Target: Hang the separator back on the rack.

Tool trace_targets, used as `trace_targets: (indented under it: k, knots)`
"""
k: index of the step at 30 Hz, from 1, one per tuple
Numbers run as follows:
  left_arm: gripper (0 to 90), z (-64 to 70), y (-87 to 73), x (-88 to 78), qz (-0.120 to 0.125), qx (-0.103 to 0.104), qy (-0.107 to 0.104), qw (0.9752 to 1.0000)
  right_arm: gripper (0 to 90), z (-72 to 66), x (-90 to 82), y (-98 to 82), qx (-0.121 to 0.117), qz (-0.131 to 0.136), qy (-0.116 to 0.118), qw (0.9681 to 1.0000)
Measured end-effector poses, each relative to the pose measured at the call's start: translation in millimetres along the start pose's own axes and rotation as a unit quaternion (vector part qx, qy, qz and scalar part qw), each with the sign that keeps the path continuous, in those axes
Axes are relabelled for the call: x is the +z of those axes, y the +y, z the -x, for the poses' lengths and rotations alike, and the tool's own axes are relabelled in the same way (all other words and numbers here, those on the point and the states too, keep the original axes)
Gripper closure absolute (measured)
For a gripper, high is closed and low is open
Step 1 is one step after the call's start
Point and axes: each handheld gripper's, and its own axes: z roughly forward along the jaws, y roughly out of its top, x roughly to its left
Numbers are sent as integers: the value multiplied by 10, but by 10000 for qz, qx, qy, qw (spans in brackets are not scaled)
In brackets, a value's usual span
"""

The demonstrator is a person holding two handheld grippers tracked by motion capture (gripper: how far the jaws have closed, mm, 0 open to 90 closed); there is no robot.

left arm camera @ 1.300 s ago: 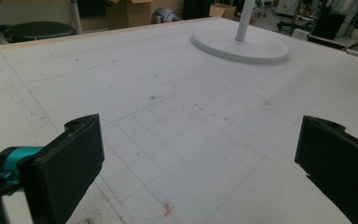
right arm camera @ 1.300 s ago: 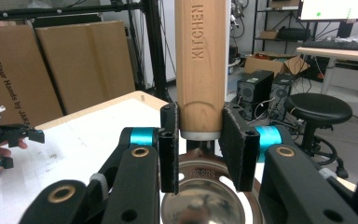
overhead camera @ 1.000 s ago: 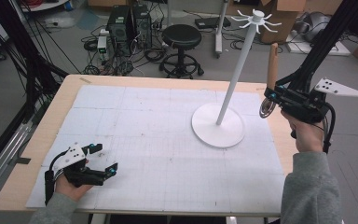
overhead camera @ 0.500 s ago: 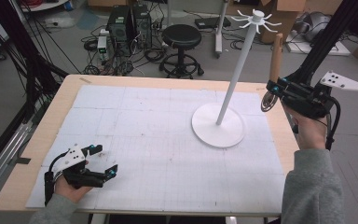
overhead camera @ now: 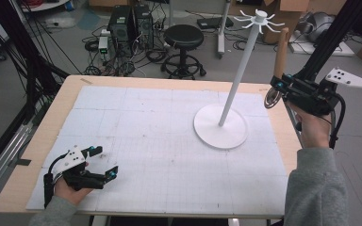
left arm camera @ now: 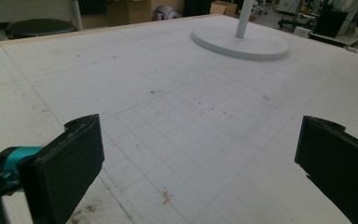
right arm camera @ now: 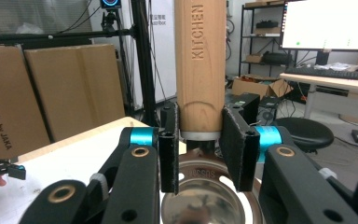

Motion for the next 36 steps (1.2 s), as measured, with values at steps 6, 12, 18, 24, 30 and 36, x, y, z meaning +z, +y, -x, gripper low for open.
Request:
trace_targets:
  k: [6, 12, 18, 24, 30, 36]
  knots:
    - [18, 5, -3, 2, -27, -10, -11, 10000, 700, -4, 48, 4, 14, -16, -3, 10000]
    - [18, 8, -9, -5, -61, -10, -38, 10000, 700, 28, 92, -17, 70, 54, 12, 10000]
    - [18, 2, -14, -29, -46, -41, -30, 10000, 700, 24, 151, -48, 87, 19, 10, 10000]
    - [18, 4, -16, -35, -58, -40, -26, 10000, 700, 22, 192, -58, 62, -24, 2, 10000]
    - [18, 2, -18, -36, -56, -45, -19, 10000, 700, 21, 222, -68, 88, -34, -11, 10000]
    - [18, 2, -20, -37, -71, -51, -18, 10000, 700, 26, 249, -88, 117, -47, -46, 9999]
